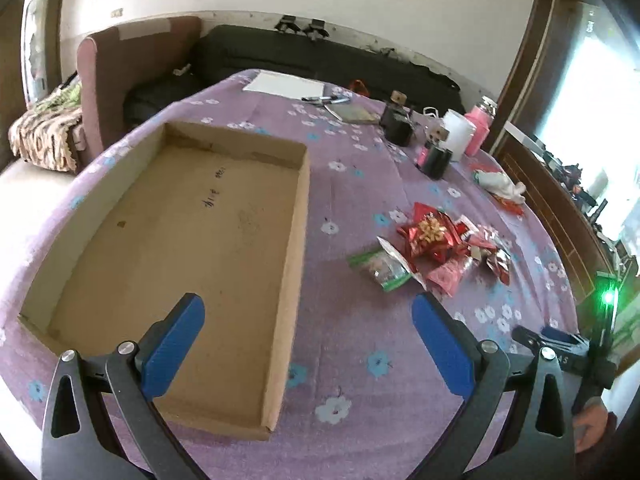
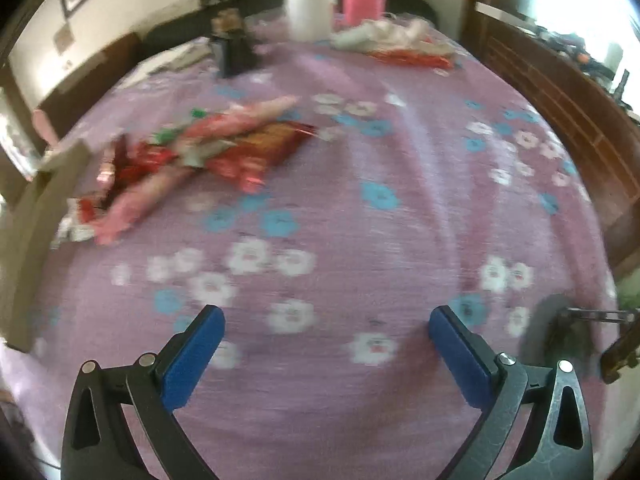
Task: Organize snacks
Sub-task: 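Grasp the pink cartoon-printed snack bar with the right tool, then grasp the red snack bag with gold print with the left tool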
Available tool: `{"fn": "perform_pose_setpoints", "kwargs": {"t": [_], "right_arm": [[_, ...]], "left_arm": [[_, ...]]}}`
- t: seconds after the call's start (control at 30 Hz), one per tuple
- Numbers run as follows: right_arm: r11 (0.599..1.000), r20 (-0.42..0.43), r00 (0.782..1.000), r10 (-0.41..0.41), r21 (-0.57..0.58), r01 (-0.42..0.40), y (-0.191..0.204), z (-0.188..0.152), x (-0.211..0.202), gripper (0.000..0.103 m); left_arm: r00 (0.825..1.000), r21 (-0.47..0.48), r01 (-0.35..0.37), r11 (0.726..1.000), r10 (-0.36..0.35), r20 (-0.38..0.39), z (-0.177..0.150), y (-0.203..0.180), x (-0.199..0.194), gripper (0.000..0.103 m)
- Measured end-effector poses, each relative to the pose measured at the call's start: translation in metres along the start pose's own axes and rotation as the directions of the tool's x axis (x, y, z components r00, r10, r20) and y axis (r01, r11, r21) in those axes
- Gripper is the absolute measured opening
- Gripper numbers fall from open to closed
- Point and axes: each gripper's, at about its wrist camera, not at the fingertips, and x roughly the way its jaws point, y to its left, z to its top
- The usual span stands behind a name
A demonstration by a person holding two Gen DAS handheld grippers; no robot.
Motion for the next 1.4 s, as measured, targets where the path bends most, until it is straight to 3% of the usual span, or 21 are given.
{"fn": "perform_pose_setpoints", "kwargs": {"t": [0.13,0.27,0.4,0.47,0.53,0.63,0.73,0.93,1.13,1.3,1.33,1.37,1.4], "right_arm": [[0.995,0.036,0.996,0.082,-0.058,-0.079,0.045,0.018,-0.006,0.095],[0.988,0.018,0.988,0.150,-0.049,-0.149,0.084,0.045,0.011,0.095],[0.989,-0.029,0.988,0.149,0.015,-0.149,0.109,0.066,0.045,0.083],[0.995,0.007,0.995,0.098,0.004,-0.098,0.118,0.069,0.048,0.072],[0.995,0.016,0.995,0.099,0.011,-0.099,0.119,0.069,0.047,0.045],[0.994,-0.014,0.994,0.109,0.012,-0.109,0.108,0.067,0.042,0.026],[0.994,-0.032,0.993,0.113,0.001,-0.113,0.091,0.057,0.035,0.025],[0.991,-0.049,0.990,0.132,-0.015,-0.133,0.058,0.032,0.016,0.025],[0.986,-0.036,0.985,0.169,-0.004,-0.169,0.042,0.025,0.014,0.026],[0.980,-0.036,0.979,0.199,-0.012,-0.200,0.039,0.025,0.014,0.026],[0.978,-0.034,0.978,0.205,-0.015,-0.206,0.039,0.025,0.015,0.026],[0.977,-0.033,0.977,0.211,-0.016,-0.212,0.038,0.026,0.015,0.026],[0.976,-0.031,0.976,0.216,-0.018,-0.216,0.038,0.025,0.016,0.026]], "left_arm": [[1.000,-0.012,0.014,1.000,-0.014,-0.005,-0.001,0.001,0.000,0.103],[1.000,-0.005,0.012,1.000,-0.012,0.005,-0.001,0.001,-0.007,0.103],[1.000,0.041,0.005,0.999,-0.005,0.017,-0.003,-0.003,-0.014,0.103],[1.000,0.062,0.014,0.998,-0.015,0.017,-0.004,-0.007,-0.015,0.103],[0.999,0.077,0.043,0.996,-0.044,0.011,-0.004,-0.013,-0.015,0.103],[0.995,0.086,0.100,0.991,-0.099,-0.012,-0.001,-0.028,-0.009,0.103],[0.990,0.106,0.135,0.985,-0.131,-0.046,0.004,-0.047,0.005,0.096],[0.990,0.229,0.137,0.964,-0.129,-0.052,0.026,-0.093,0.040,0.096],[0.992,0.475,0.128,0.870,-0.115,-0.057,0.044,-0.135,0.093,0.096],[0.986,0.525,0.160,0.836,-0.109,-0.127,0.047,-0.138,0.119,0.094],[0.979,0.521,0.188,0.832,-0.118,-0.165,0.047,-0.138,0.123,0.077],[0.972,0.517,0.212,0.829,-0.125,-0.197,0.045,-0.140,0.125,0.038],[0.960,0.503,0.228,0.833,-0.107,-0.257,0.044,-0.140,0.131,0.034]]}}
